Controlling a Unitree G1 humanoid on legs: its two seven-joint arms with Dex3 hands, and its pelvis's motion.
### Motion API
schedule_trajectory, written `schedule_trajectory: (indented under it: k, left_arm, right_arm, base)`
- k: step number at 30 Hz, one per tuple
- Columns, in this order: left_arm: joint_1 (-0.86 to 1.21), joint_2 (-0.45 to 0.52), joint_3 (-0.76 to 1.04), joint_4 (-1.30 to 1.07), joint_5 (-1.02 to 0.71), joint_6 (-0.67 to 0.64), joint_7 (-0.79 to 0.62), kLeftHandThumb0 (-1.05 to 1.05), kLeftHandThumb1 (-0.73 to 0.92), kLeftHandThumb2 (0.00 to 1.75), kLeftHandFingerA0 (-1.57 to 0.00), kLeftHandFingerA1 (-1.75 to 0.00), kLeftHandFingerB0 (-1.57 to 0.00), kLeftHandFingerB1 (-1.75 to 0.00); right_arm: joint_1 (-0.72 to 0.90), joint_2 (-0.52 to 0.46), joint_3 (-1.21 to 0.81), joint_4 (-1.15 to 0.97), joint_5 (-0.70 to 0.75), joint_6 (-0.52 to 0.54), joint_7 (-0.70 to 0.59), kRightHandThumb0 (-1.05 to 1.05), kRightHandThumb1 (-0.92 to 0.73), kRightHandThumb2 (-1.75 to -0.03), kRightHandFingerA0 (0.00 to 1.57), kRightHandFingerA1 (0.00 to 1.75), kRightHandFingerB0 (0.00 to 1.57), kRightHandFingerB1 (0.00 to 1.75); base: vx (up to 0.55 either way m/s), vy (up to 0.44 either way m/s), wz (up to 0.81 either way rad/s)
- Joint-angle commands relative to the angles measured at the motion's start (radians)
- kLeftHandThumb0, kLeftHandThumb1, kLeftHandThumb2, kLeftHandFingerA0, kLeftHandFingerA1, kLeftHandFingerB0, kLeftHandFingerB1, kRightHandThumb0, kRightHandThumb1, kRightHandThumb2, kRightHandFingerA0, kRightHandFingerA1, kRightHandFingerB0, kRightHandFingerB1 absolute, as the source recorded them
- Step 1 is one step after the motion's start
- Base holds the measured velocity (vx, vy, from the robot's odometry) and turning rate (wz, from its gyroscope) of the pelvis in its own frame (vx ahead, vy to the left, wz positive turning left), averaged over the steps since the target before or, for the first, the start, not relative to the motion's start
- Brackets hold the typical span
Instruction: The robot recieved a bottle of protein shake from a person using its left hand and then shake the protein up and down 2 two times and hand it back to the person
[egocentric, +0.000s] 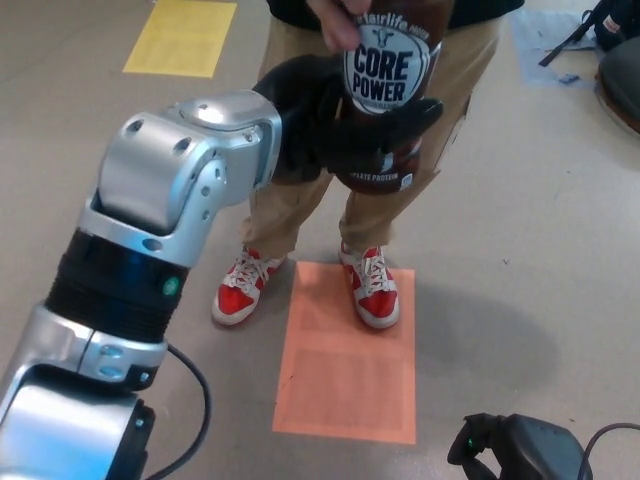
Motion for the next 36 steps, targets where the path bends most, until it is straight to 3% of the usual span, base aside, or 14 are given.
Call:
schedule_trajectory:
  k: [1,3,4,5,6,7,8,10,15,18,23,26,27,36]
  left_arm:
    - [0.002,-0.046,0.024,0.043,0.087,-0.143,0.075,-0.74,0.45,0.78,0.00,0.00,0.00,0.00]
    - [0.034,-0.060,0.003,0.031,0.141,-0.232,0.119,-0.66,0.45,0.81,0.00,-0.16,0.00,-0.15]
    - [0.055,-0.063,-0.021,0.018,0.185,-0.284,0.153,-0.56,0.57,0.79,-0.57,-0.54,-0.07,-0.30]
    - [0.069,-0.063,-0.041,0.009,0.219,-0.316,0.181,-0.56,0.57,0.79,-0.57,-0.54,-0.07,-0.30]
    - [0.109,-0.051,-0.093,0.004,0.295,-0.449,0.229,-0.24,0.87,0.66,-1.10,-0.53,-0.41,-0.34]
    - [0.132,-0.047,-0.113,0.001,0.328,-0.518,0.253,-0.23,0.88,0.66,-1.19,-0.55,-0.56,-0.39]
    - [0.141,-0.050,-0.114,0.000,0.333,-0.538,0.260,-0.23,0.88,0.66,-1.19,-0.55,-0.56,-0.39]
    - [0.156,-0.049,-0.120,-0.013,0.343,-0.563,0.271,-0.19,0.83,0.64,-1.17,-0.73,-0.84,-0.57]
    - [0.169,-0.035,-0.123,-0.023,0.353,-0.614,0.261,-0.19,0.83,0.65,-1.17,-0.76,-0.77,-0.78]
    - [0.187,-0.018,-0.118,-0.035,0.353,-0.633,0.245,-0.18,0.83,0.65,-1.16,-0.74,-0.74,-0.90]
    - [0.311,0.008,-0.105,-0.043,0.355,-0.710,0.241,-0.18,0.83,0.65,-1.14,-0.74,-0.73,-0.98]
    - [0.380,0.014,-0.097,-0.037,0.358,-0.734,0.247,-0.20,0.83,0.65,-1.13,-0.70,-0.73,-1.00]
    - [0.416,0.017,-0.092,-0.036,0.355,-0.742,0.249,-0.21,0.84,0.65,-1.15,-0.72,-0.72,-1.01]
    - [0.606,0.008,-0.018,-0.020,0.282,-0.775,0.197,-0.25,0.85,0.65,-1.15,-0.87,-0.67,-0.99]
  right_arm:
    - [-0.009,-0.006,-0.013,0.005,-0.004,-0.003,0.005,-0.47,-0.53,-1.19,0.98,0.99,0.86,0.82]
    - [-0.008,-0.005,-0.016,0.004,-0.004,-0.005,0.001,-0.47,-0.52,-1.19,0.99,1.02,0.89,0.76]
    - [-0.008,-0.005,-0.018,0.004,-0.004,-0.006,-0.001,-0.47,-0.52,-1.19,1.01,1.01,0.87,0.79]
    - [-0.008,-0.004,-0.018,0.004,-0.005,-0.007,-0.004,-0.47,-0.52,-1.19,1.01,1.01,0.87,0.79]
    - [-0.007,-0.005,-0.021,0.004,-0.003,-0.007,-0.002,-0.47,-0.52,-1.18,1.01,1.02,0.87,0.82]
    - [-0.007,-0.005,-0.022,0.003,-0.002,-0.008,-0.001,-0.46,-0.52,-1.18,1.03,1.03,0.87,0.82]
    - [-0.007,-0.006,-0.023,0.003,-0.001,-0.010,-0.002,-0.46,-0.52,-1.18,1.03,1.03,0.87,0.82]
    - [-0.008,-0.008,-0.026,0.003,0.001,-0.013,-0.004,-0.46,-0.51,-1.18,1.03,1.01,0.89,0.83]
    - [-0.021,-0.007,-0.034,0.002,0.008,-0.004,0.010,-0.48,-0.53,-1.17,0.97,0.98,0.87,0.83]
    - [-0.029,-0.005,-0.045,0.002,0.018,-0.001,0.029,-0.46,-0.53,-1.14,0.98,0.90,0.92,0.70]
    - [-0.027,-0.003,-0.061,0.002,0.026,-0.016,0.017,-0.48,-0.53,-1.14,1.05,1.03,0.89,0.82]
    - [-0.025,0.003,-0.080,0.001,0.040,-0.010,0.029,-0.47,-0.53,-1.13,1.05,1.03,0.89,0.81]
    - [-0.026,0.002,-0.083,0.002,0.041,-0.010,0.031,-0.47,-0.57,-1.00,1.04,1.06,0.93,0.71]
    - [-0.033,0.002,-0.099,0.000,0.034,-0.017,0.016,-0.49,-0.52,-1.11,1.04,0.99,0.89,0.79]
  base:
    - [0.00,0.000,0.00]
    - [0.00,0.000,0.00]
    - [0.00,0.000,0.00]
    - [0.00,0.000,0.00]
    - [0.00,0.000,0.00]
    - [0.00,0.000,0.00]
    - [0.00,0.000,0.00]
    - [0.00,0.000,0.00]
    - [0.00,0.000,0.00]
    - [0.00,0.000,0.00]
    - [0.00,0.000,0.00]
    - [0.00,0.000,0.00]
    - [0.00,0.000,0.00]
    - [0.00,0.000,0.00]
